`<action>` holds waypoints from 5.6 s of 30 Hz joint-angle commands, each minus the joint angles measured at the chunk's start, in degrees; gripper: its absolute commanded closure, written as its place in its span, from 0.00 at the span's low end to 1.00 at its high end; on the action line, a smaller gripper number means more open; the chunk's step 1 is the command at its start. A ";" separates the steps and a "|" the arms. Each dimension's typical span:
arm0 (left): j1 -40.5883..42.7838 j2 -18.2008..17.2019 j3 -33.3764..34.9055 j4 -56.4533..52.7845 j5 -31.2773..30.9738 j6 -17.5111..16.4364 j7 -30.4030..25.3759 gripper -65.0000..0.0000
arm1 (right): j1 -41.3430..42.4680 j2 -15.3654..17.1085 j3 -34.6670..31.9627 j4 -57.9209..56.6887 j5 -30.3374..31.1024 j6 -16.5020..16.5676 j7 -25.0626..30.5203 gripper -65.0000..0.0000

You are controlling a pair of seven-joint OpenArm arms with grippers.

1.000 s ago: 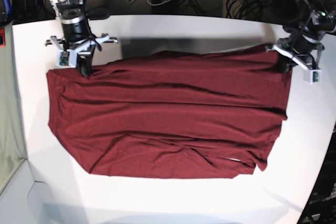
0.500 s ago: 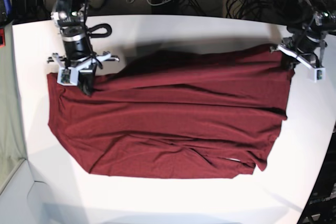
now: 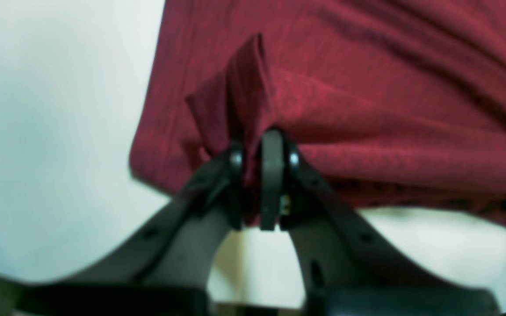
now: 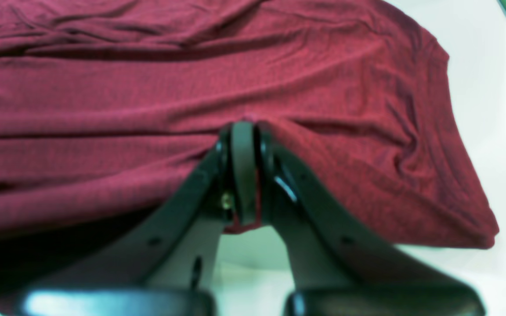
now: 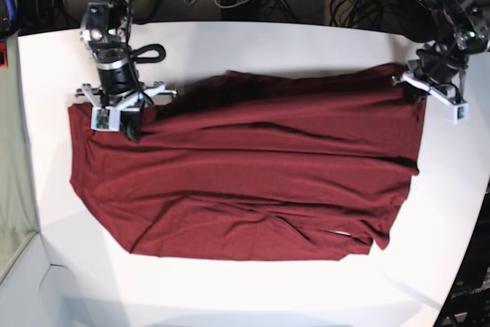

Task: Layout the t-shirt on the table in an organized manner, then fold the t-shirt properly
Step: 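Release the shirt with the right gripper and regrasp the collar edge, then drag the collar edge away from the hem with both grippers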

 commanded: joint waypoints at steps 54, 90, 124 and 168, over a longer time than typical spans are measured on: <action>-2.98 -3.40 -0.45 -11.05 -0.47 -0.30 -1.31 0.02 | 1.72 0.46 -0.10 -3.25 0.29 0.20 1.80 0.93; -2.72 -4.02 1.66 -21.33 -0.38 -0.39 -4.73 0.81 | -6.72 0.20 -12.15 -2.89 0.29 0.20 1.80 0.34; -2.72 -6.74 1.40 -20.72 -0.82 -0.39 -4.47 0.81 | -5.84 0.46 -15.84 -2.45 0.56 0.11 -4.62 1.00; 3.44 -8.32 1.22 -11.31 -0.82 -0.39 -4.12 0.81 | -26.32 3.01 -15.75 7.92 0.56 0.11 2.76 1.00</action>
